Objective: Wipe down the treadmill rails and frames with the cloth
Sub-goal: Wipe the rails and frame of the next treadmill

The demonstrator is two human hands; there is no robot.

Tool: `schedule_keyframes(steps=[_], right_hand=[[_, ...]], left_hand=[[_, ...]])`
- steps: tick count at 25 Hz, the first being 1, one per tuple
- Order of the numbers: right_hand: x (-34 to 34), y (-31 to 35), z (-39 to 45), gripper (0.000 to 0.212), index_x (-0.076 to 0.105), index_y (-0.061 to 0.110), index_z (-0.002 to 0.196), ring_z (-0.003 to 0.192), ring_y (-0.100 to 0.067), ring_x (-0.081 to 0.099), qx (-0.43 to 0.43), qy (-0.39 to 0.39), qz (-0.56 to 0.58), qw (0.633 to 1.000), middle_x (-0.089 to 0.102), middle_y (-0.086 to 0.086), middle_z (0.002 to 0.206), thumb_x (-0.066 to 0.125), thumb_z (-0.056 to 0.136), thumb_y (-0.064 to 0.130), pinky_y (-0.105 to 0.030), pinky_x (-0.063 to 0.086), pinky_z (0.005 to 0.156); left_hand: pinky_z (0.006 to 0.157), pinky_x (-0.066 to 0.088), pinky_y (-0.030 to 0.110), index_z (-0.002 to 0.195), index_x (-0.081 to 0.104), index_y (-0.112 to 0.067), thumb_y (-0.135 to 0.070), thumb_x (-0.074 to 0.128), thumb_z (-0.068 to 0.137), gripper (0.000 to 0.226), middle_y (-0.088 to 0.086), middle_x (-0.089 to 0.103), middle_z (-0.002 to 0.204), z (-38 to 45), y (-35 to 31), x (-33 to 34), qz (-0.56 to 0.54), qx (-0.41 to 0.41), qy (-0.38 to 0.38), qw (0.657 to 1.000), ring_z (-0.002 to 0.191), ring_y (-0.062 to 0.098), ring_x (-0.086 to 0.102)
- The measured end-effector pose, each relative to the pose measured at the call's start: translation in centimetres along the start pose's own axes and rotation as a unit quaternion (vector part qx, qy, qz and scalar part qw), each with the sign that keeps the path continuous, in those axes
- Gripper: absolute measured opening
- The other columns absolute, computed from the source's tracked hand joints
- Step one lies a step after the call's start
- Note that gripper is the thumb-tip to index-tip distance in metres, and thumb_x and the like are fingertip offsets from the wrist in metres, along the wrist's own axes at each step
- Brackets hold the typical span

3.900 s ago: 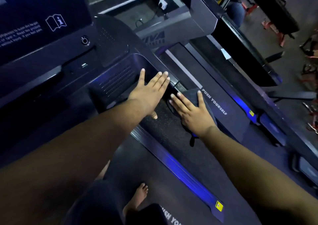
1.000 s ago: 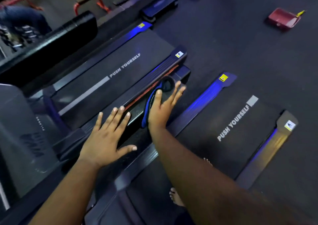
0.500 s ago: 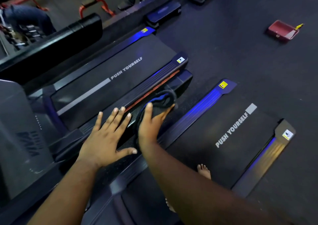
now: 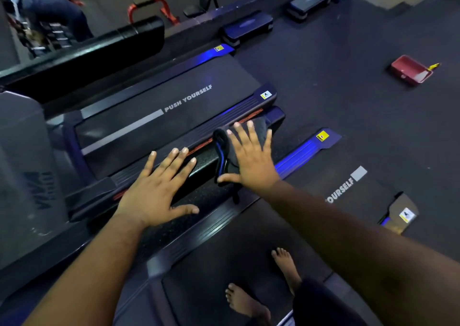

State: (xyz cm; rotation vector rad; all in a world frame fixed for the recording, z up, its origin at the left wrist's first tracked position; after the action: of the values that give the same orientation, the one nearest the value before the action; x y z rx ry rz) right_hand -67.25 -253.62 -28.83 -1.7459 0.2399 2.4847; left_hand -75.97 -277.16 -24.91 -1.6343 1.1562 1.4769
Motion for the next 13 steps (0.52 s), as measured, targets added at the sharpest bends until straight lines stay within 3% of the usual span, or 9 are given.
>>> schedule_keyframes(steps=[2,5,8,10,13], right_hand=[[-0.6,-3.2,1.0,0.111,0.027,0.015,0.152,0.148,-0.032,0.030,-0.105,0.014,-0.090,0.990,0.040,-0.012,0.156,0.062,0.070,0.081,-0.076,0.020,0.109],[-0.9,-3.2,3.0,0.110,0.042,0.013,0.146,0.140,-0.033,0.043,-0.124,0.050,-0.140,0.981,0.052,-0.015,0.143,0.075,0.060,0.073,-0.073,0.024,0.110],[-1.1,0.7,3.7,0.112,0.033,0.021,0.152,0.135,-0.031,0.046,-0.199,0.063,-0.141,0.968,0.052,-0.014,0.141,0.080,0.060,0.064,-0.064,0.028,0.112],[-2.1,-0.3,3.9,0.112,0.028,0.027,0.154,0.133,-0.031,0.048,-0.234,0.061,-0.103,0.965,0.050,-0.014,0.142,0.081,0.061,0.060,-0.058,0.033,0.106],[-2.5,-5.0,3.2,0.106,0.033,0.027,0.152,0.135,-0.030,0.046,-0.199,0.047,-0.124,0.971,0.048,-0.014,0.146,0.084,0.062,0.051,-0.061,0.032,0.107]], left_hand=[[0.122,0.005,0.061,0.159,-0.004,-0.023,-0.092,0.019,0.081,0.107,0.005,-0.009,0.167,0.0,-0.1,0.0,0.008,-0.002,0.000,1.000,0.154,0.023,-0.006],[0.121,0.003,0.061,0.159,-0.002,-0.023,-0.091,0.019,0.081,0.106,0.006,-0.006,0.167,0.0,-0.3,-0.1,0.014,-0.015,-0.006,1.000,0.154,0.023,-0.005],[0.120,0.002,0.063,0.160,-0.001,-0.021,-0.089,0.015,0.083,0.104,0.009,-0.004,0.167,-0.1,-0.8,-0.5,0.027,-0.059,-0.012,0.998,0.154,0.024,-0.003],[0.120,0.001,0.064,0.159,-0.001,-0.017,-0.086,0.013,0.085,0.102,0.009,-0.004,0.167,-0.8,-1.8,-0.6,0.030,-0.117,-0.028,0.992,0.154,0.023,-0.001],[0.121,-0.001,0.062,0.159,0.001,-0.013,-0.082,0.018,0.086,0.102,0.008,-0.005,0.167,-2.5,-3.8,0.5,0.034,-0.186,-0.043,0.981,0.155,0.022,-0.001]])
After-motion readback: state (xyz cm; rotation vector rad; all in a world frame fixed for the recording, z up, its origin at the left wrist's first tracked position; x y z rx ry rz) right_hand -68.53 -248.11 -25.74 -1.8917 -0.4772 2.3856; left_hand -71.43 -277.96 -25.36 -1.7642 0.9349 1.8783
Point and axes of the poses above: each hand's wrist, its own z-axis towards the middle knuckle, its own x-axis out of the palm, y = z × x, the point moved 4 cm from there along z, towards the middle knuckle
